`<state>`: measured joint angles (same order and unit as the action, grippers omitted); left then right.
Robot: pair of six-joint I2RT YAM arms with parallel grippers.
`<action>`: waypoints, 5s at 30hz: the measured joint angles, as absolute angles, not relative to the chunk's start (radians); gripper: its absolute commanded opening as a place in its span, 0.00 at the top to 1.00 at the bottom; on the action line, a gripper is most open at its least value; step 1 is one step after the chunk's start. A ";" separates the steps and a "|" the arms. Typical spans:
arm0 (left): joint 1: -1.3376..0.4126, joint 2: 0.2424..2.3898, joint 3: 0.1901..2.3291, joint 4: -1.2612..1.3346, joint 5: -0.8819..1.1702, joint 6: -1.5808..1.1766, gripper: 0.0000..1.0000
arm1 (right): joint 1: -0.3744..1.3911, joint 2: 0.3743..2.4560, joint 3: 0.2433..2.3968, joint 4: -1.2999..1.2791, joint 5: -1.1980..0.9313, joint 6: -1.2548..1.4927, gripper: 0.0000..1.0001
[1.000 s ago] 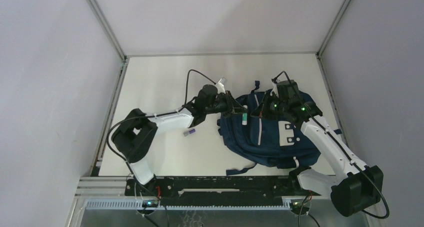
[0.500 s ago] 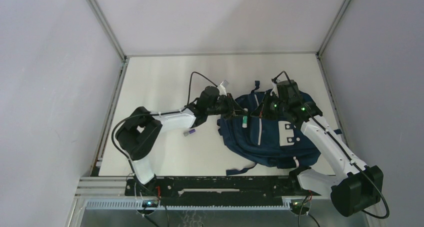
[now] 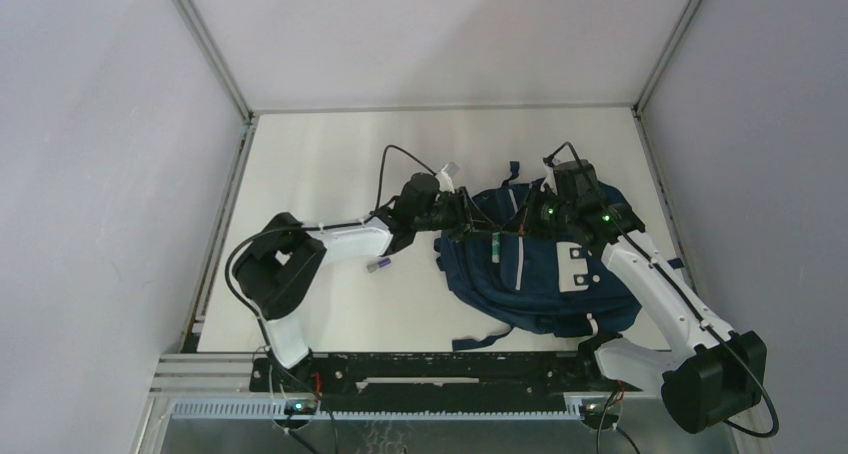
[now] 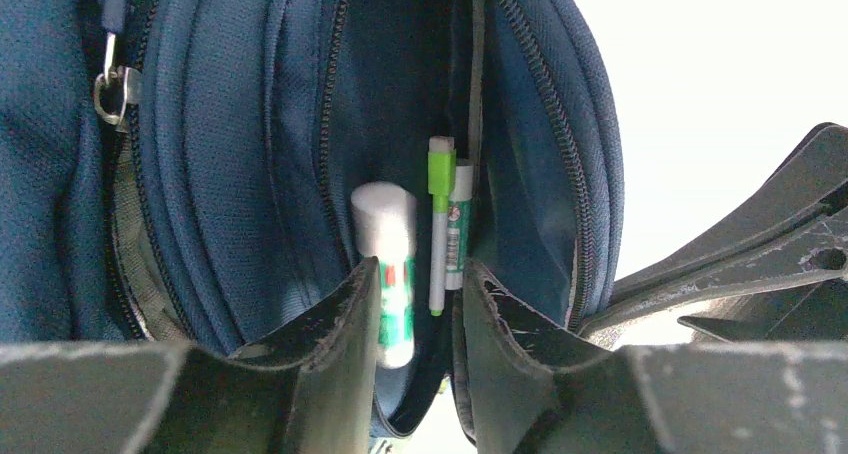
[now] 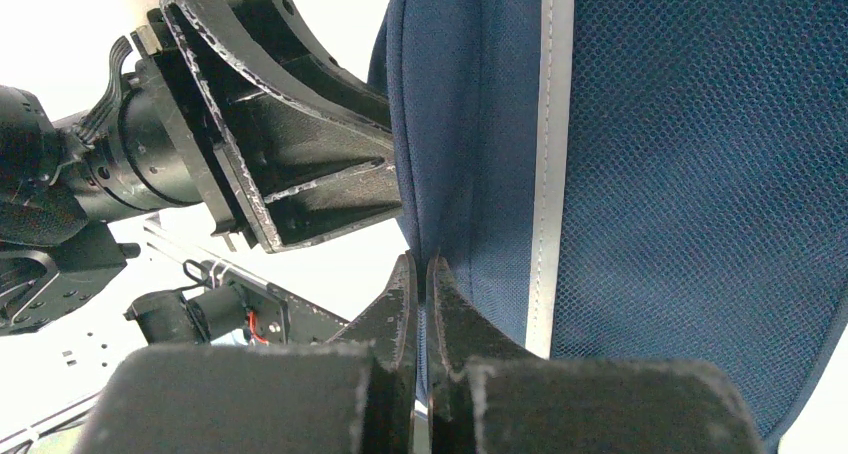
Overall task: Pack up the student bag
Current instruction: Place the stationery in the student bag, then pick up the stationery from the center of the board, then place the stationery in the student bag, then adjust the student bag at the center of the board.
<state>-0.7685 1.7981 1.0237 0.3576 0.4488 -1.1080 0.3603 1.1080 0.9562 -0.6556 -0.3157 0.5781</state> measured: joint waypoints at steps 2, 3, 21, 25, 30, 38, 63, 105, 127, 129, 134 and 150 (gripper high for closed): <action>-0.768 1.798 1.024 0.357 0.449 -1.108 0.58 | 0.361 1.108 0.956 -0.655 -0.316 0.578 1.00; -0.768 1.798 1.024 0.357 0.448 -1.108 0.58 | 0.361 1.108 0.956 -0.656 -0.316 0.578 1.00; -0.633 1.340 0.948 -0.274 0.223 -0.723 0.47 | 0.363 1.109 0.956 -0.655 -0.315 0.575 1.00; -0.576 1.299 0.922 -0.501 0.044 -0.602 0.42 | 0.368 1.116 0.956 -0.655 -0.314 0.574 1.00; -0.565 1.349 0.891 -0.655 -0.079 -0.517 0.42 | 0.371 1.126 0.956 -0.648 -0.315 0.573 1.00; -0.561 1.525 0.894 -0.668 -0.156 -0.474 0.43 | 0.375 1.128 0.956 -0.648 -0.314 0.570 1.00; -0.561 1.667 0.971 -0.599 -0.118 -0.447 0.92 | 0.377 1.142 0.956 -0.639 -0.315 0.571 1.00; -0.786 1.787 1.225 -0.060 0.552 -0.794 0.42 | 0.382 1.118 0.960 -0.657 -0.292 0.574 1.00; -0.519 1.534 1.223 -0.364 0.471 -0.620 0.44 | 0.677 1.323 1.110 -0.799 -0.051 0.516 0.27; -0.521 1.539 1.227 -0.385 0.466 -0.610 0.44 | 0.699 1.312 1.116 -0.833 0.004 0.525 0.15; -0.529 1.643 1.295 -0.429 0.461 -0.589 0.44 | 0.583 1.127 1.113 -0.898 0.117 0.542 0.15; -0.637 1.945 1.389 -0.448 0.496 -0.546 1.00 | 0.034 0.739 0.656 -0.969 0.065 0.856 0.20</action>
<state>-0.6373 1.9446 1.3891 -0.4477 0.4965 -0.5461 0.0341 0.7387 0.6563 -0.9691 0.0647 0.8558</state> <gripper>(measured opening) 0.040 0.819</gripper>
